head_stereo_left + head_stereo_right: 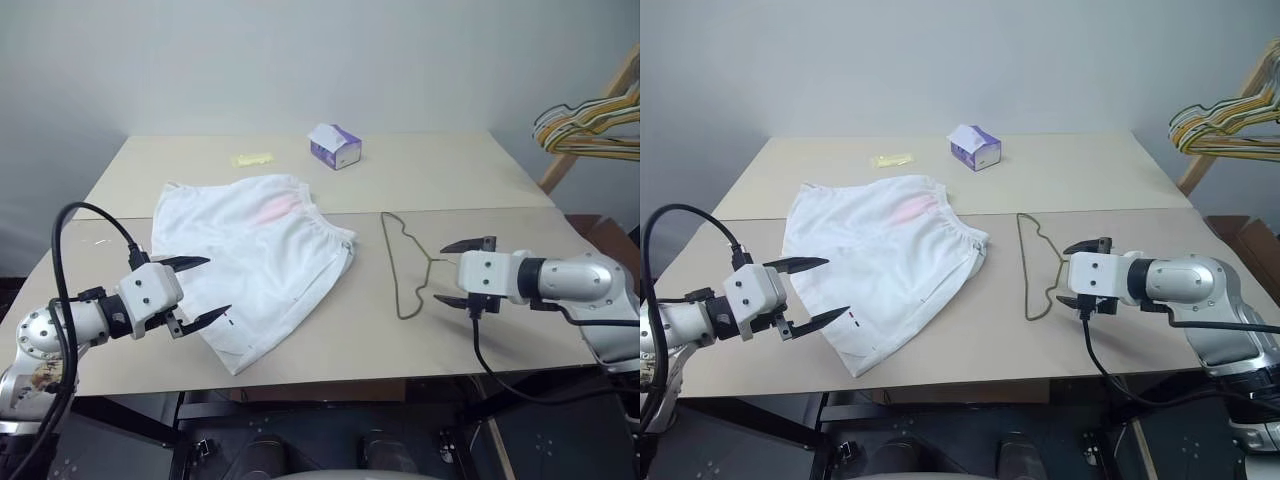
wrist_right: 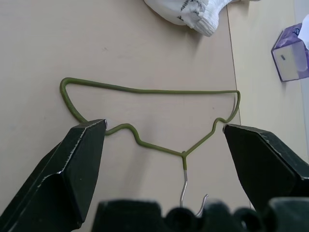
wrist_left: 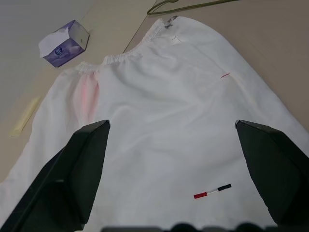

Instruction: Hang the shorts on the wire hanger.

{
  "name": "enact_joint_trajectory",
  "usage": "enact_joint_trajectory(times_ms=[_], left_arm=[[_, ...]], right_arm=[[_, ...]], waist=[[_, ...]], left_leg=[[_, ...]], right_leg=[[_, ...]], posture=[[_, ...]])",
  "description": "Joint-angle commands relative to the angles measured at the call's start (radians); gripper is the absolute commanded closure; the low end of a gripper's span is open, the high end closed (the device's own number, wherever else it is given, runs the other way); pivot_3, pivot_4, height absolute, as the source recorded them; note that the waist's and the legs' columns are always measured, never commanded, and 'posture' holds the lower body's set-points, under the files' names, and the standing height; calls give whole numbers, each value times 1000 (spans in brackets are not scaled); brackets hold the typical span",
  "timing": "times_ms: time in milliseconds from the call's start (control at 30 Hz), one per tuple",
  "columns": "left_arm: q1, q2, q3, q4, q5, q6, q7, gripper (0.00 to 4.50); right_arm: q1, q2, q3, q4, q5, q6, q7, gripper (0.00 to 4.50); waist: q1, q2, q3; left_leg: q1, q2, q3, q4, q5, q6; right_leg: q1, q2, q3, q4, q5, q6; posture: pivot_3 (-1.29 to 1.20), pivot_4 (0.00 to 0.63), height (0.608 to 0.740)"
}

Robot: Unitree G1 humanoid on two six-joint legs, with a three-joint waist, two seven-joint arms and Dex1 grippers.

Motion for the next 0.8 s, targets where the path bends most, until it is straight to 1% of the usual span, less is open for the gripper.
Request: enact_joint_trajectory(times_ms=[33,100,333,433,600,667,733,800], left_arm=[[-6,14,38,-26,-15,6,11,0],[-12,9,44,-39,-31,32,21,0],[-1,21,27,-43,-5,29,14,0],[-2,25,22,-46,-10,55,9,0],[16,59,33,-57,-86,138,-64,0],[46,84,28,-66,-115,152,-123,0],[84,110,7,-65,-121,145,-186,0],[99,116,-29,-38,-87,117,-205,0]], right_arm=[[-15,-1,-11,-15,7,-13,0,9],[-15,-1,-10,-16,7,-10,0,9],[-21,1,-4,-17,7,-8,-3,9],[-26,5,3,-12,6,-8,-4,9],[-36,18,20,-2,-5,-11,-10,9],[-32,19,13,-16,2,-1,-10,9],[-20,20,8,-29,5,5,-13,9],[-6,24,9,-36,-3,7,-25,9]], waist=[[3,0,0],[6,0,0],[9,0,0],[8,0,0],[5,0,0],[5,0,0],[4,0,0],[4,0,0]], left_leg=[[0,0,0,0,0,0],[0,0,0,0,0,0],[0,0,0,0,0,0],[0,0,0,0,0,0],[0,0,0,0,0,0],[0,0,0,0,0,0],[-1,0,0,0,0,0],[0,0,1,0,0,0]], right_leg=[[0,0,0,0,0,0],[0,0,0,0,0,0],[0,0,0,0,0,0],[0,0,0,0,0,0],[0,0,0,0,0,0],[-1,0,0,0,0,0],[-1,0,0,0,0,0],[-1,0,0,0,-1,0]], posture=[[115,0,740],[117,0,740],[115,0,740],[116,0,740],[101,0,740],[95,0,740],[88,0,740],[80,0,740]])
